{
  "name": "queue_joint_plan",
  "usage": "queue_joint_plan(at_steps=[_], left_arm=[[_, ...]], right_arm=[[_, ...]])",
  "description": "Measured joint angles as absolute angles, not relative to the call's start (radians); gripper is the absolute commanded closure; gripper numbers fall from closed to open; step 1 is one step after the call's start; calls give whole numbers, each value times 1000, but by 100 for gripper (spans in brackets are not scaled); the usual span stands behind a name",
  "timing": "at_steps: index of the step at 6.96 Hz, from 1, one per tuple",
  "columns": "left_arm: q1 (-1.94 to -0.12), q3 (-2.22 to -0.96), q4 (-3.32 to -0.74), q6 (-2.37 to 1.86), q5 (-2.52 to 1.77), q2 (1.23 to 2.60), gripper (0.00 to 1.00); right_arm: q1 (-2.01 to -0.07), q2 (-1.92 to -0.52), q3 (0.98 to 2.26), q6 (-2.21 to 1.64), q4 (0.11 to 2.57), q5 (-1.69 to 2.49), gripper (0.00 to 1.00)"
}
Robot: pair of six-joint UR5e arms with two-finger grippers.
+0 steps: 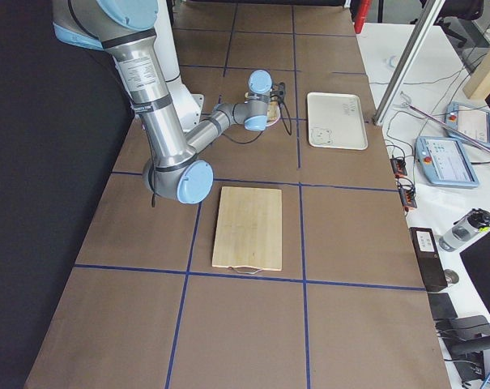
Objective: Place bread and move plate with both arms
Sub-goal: 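Lift the bread and carry it with the right gripper onto the egg toast, then lower the bread onto the toast and open the right gripper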
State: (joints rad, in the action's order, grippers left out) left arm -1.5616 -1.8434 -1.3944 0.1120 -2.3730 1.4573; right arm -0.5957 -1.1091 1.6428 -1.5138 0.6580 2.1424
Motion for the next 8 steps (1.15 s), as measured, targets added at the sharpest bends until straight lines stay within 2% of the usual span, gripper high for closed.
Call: queue_joint_plan(at_steps=[8], left_arm=[[-1562, -1862, -1394, 112, -2373, 1457, 0]], right_arm=[[-544, -1085, 1569, -1478, 658, 2028, 100]])
